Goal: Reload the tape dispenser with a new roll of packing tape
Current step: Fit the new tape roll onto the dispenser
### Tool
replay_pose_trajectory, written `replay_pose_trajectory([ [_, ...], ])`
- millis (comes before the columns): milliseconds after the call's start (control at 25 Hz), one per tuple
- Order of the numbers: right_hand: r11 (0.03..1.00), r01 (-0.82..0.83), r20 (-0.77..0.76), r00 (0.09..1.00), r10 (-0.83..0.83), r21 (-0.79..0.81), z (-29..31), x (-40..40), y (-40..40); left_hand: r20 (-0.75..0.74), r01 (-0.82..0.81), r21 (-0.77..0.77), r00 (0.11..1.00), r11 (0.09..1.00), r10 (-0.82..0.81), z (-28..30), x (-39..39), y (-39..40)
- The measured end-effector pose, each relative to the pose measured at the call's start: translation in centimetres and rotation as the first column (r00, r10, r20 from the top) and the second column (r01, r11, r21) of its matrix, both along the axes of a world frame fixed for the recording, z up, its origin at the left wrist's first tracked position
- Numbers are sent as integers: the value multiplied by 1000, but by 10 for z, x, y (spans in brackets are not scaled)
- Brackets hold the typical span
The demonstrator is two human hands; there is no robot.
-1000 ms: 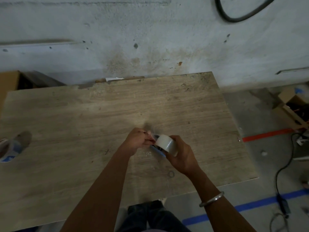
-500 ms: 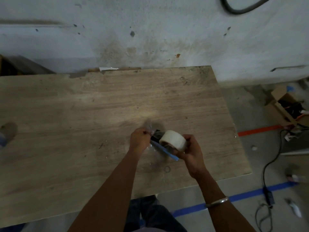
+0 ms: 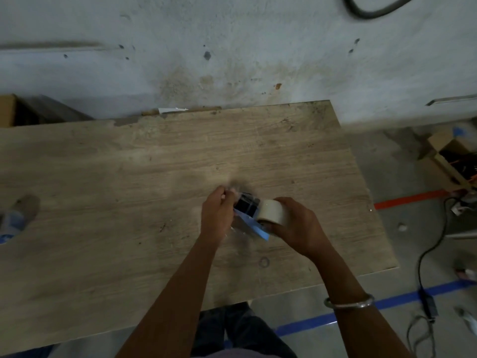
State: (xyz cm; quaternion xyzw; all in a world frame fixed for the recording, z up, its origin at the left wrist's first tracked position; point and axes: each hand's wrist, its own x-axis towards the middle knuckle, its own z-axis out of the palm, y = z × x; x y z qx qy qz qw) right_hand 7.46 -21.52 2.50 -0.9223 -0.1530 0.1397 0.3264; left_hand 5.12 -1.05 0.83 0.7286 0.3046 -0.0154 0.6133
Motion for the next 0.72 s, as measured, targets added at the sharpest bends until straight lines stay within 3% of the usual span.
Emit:
replay_pose_trajectory([
  [120, 995, -13, -35, 999, 16, 94, -4, 4, 4, 124, 145, 205, 977, 968, -173, 33, 6, 16],
  [240, 997, -11, -43, 999, 14, 73, -12, -1, 9, 51, 316, 328, 935, 890, -351, 46, 9, 24],
  [320, 998, -5, -25, 1000, 7, 63, -16, -4, 12, 41, 326, 410, 926, 852, -375, 49, 7, 25],
  [520, 994, -93, 63, 994, 89, 51, -23, -6, 20, 109, 385, 376, 885, 843, -453, 62, 17, 17],
  [720, 1000, 16, 72, 997, -18, 24, -12, -9, 50, -9, 450, 535, 849, 715, -528, 67, 39, 25],
])
